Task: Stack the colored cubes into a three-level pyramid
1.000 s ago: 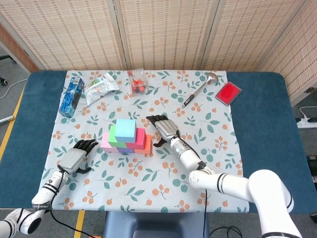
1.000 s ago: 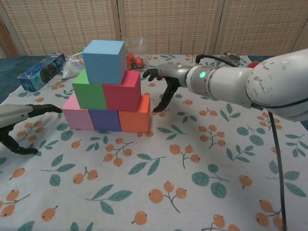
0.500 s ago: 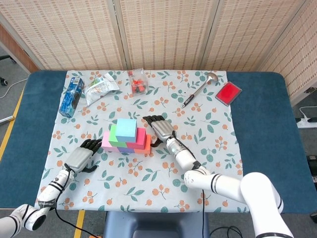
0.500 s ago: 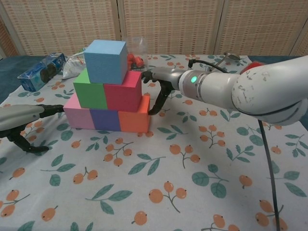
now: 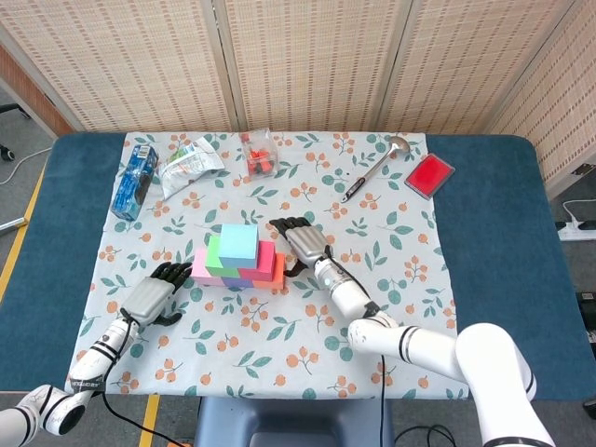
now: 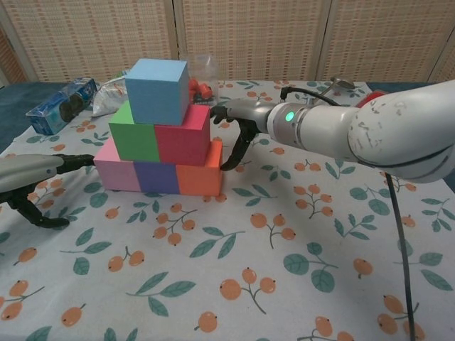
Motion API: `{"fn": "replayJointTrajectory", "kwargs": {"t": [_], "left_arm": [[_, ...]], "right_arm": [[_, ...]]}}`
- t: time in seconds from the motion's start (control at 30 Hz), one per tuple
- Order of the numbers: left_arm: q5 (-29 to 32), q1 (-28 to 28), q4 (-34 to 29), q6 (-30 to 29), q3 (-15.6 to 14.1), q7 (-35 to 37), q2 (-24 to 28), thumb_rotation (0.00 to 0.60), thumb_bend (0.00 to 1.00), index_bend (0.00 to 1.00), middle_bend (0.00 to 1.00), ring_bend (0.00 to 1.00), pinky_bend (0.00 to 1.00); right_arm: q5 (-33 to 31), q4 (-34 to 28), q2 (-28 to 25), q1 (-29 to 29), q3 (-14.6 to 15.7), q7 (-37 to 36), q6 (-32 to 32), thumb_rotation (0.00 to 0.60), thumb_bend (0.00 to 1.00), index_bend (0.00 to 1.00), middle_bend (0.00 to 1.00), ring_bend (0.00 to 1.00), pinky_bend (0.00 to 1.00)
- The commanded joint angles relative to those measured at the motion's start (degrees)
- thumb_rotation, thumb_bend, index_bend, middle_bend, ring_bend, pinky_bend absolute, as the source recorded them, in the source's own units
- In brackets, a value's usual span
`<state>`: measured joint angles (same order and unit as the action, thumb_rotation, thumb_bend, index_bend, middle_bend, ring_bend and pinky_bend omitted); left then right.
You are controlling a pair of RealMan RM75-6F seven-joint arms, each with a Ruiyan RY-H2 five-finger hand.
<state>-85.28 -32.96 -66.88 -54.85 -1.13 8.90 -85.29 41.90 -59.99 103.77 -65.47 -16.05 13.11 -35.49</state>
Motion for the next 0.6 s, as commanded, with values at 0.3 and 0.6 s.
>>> {"fn": "replayJointTrajectory", "kwargs": {"t": [0.3,0.6], "left_arm": [[0.81,2.35,-4.21,-4.25,0.76,0.83,4.20,0.600,0.25,0.04,0.00,0.00,0.04],[5.21,10.37,-9.15,-16.25,3.25,-0.54,11.71,0.600,0.27,0.04,0.00,0.00,0.05]], "right_arm": [[0.53,-9.74,-7.22,2.97,0.11,1.04,-3.99,0.600,0.05,0.00,0.05,0.00,0.00],[13.68,-29.14,-25.51,17.90,4.85,-3.89,-19.97,0.600,0.08,0.00,0.05,0.00,0.00]]}}
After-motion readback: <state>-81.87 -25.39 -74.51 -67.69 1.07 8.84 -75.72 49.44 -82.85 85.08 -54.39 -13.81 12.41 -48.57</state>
